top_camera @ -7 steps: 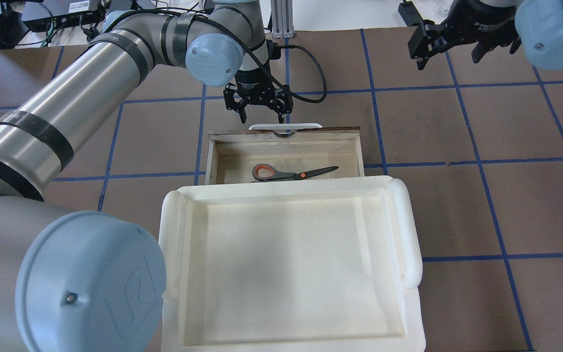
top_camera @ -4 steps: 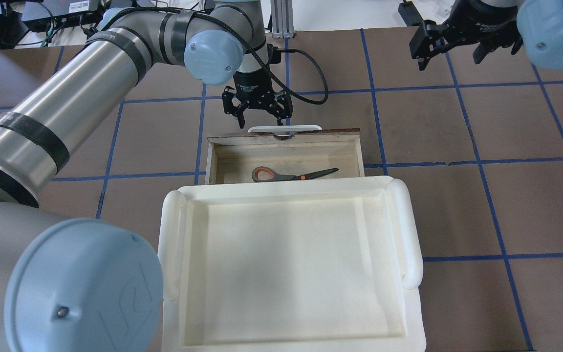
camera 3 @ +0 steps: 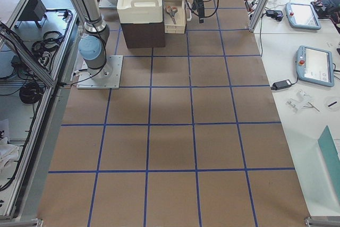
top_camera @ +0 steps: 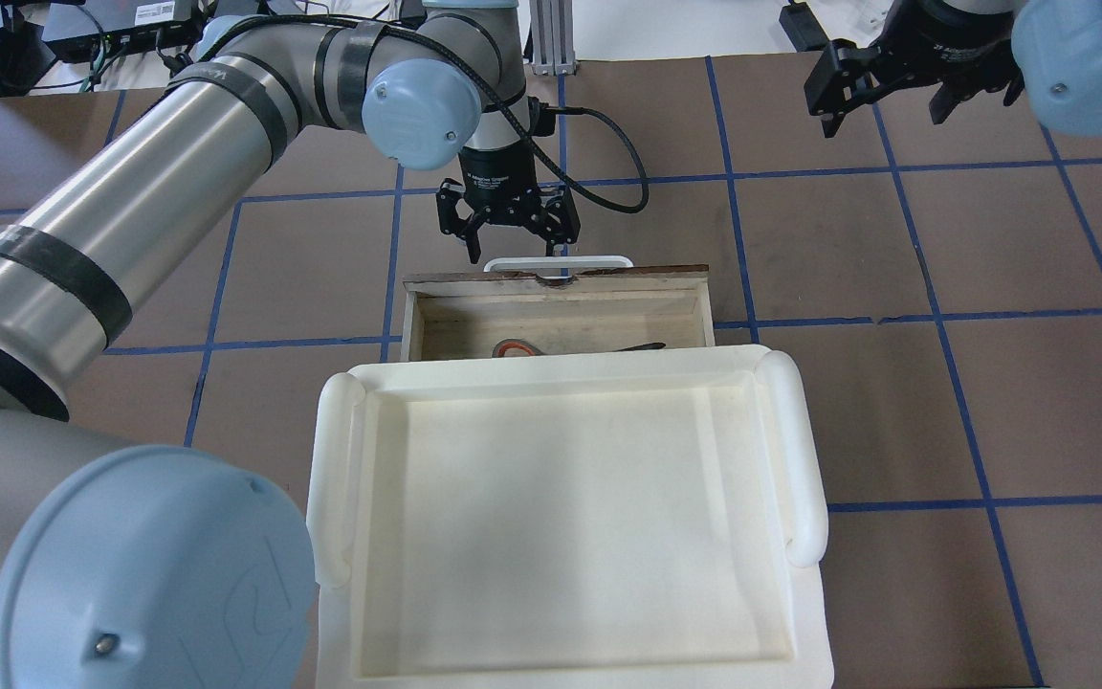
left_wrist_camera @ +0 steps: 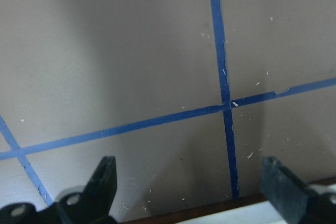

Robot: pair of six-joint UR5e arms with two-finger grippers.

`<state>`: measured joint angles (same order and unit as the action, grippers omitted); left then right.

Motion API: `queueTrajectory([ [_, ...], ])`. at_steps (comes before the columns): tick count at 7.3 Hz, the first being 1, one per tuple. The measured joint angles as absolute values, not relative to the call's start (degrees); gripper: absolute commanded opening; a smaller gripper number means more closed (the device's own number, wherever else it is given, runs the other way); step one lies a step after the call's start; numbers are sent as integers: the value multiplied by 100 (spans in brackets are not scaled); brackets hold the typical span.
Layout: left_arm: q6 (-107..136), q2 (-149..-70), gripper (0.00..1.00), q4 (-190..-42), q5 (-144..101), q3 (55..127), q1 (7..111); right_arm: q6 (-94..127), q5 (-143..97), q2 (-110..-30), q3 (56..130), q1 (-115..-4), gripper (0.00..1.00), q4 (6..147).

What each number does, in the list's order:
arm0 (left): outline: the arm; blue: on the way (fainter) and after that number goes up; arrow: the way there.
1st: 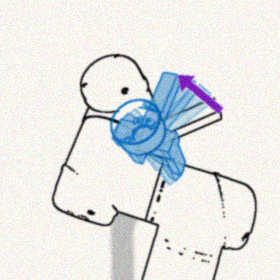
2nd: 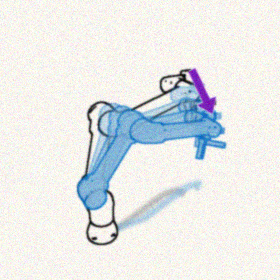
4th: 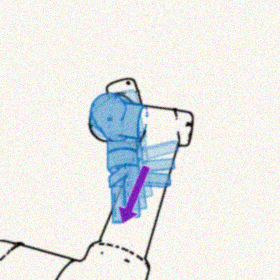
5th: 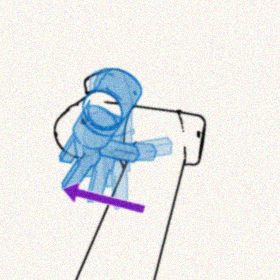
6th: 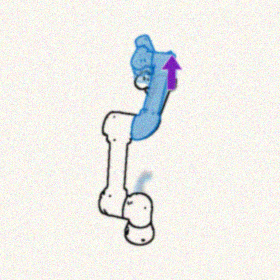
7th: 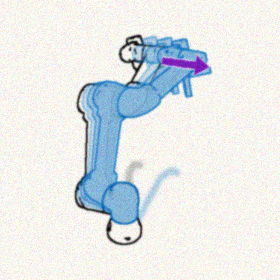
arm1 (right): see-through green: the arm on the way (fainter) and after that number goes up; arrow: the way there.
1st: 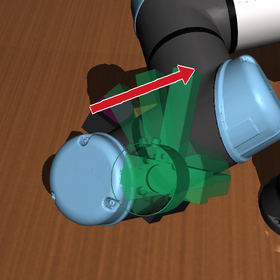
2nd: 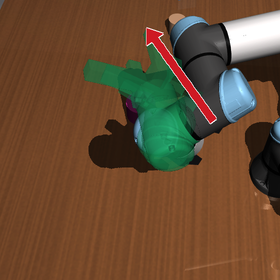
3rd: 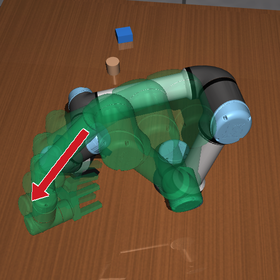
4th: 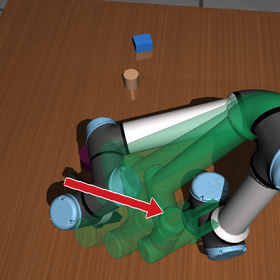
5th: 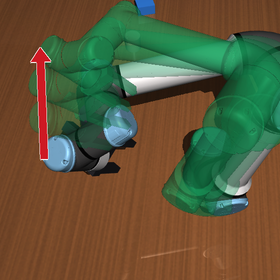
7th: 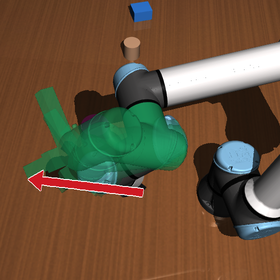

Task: Put scissors in drawer and close it
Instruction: 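Push the drawer front with the left gripper toward the tray to close it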

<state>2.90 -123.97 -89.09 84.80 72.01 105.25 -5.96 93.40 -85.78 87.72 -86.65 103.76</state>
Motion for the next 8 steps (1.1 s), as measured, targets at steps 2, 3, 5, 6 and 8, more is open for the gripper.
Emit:
queueTrajectory([
  [2, 282, -12266, 100, -9004, 8486, 7336, 10529, -608, 9381, -8573, 8771, -8638, 100, 10387],
  [3, 277, -12179, 100, -9018, 8491, 7450, 10530, -603, 9385, -8571, 8771, -8635, 100, 10387],
  [5, 271, -12029, 100, -9036, 8498, 7634, 10529, -596, 9387, -8575, 8771, -8631, 100, 10381],
  [6, 261, -11957, 100, -9062, 8499, 7700, 10529, -590, 9387, -8577, 8771, -8631, 100, 10378],
  [8, 235, -11798, 100, -9085, 8505, 7928, 10529, -582, 9389, -8578, 8771, -8631, 100, 10368],
])
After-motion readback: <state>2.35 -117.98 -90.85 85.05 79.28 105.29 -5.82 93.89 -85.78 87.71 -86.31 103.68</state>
